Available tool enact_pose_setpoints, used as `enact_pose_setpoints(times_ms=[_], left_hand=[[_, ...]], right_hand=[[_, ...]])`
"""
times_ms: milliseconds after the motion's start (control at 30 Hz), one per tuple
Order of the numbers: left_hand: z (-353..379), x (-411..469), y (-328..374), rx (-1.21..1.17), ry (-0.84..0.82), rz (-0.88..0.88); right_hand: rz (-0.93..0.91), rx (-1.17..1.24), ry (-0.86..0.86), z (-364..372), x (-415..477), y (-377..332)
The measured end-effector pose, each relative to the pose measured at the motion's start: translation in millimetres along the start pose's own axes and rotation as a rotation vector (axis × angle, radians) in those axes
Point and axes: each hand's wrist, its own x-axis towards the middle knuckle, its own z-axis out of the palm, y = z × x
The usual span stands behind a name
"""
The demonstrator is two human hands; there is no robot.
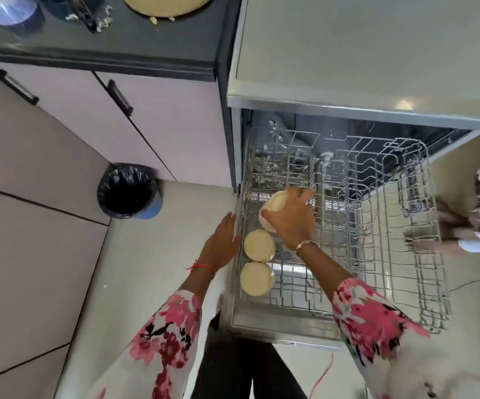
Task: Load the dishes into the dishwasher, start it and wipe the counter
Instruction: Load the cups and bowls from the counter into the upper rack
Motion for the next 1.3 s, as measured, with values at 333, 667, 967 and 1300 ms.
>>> enact_pose_setpoints(times_ms=[333, 667, 967, 1300], left_hand=[[18.8, 33.9, -5.0, -0.101, -0.128, -0.077], [15.6, 34.7, -4.2, -0.083, -0.154, -0.064], [16.0, 35.7, -6.0, -0.083, -0.140, -0.058], [15.6, 34.9, -5.7, -0.097, -0.144, -0.056]], right_hand=[[0.028, -0.091, -0.187, 68.1, 39.0, -7.2], [-0.028, 0.017, -0.280, 82.5, 40.5, 5.0], [-0.450, -0.224, -0.602, 46.5, 88.7, 43.6], [-0.628, -0.267, -0.517, 38.2, 89.6, 34.0]])
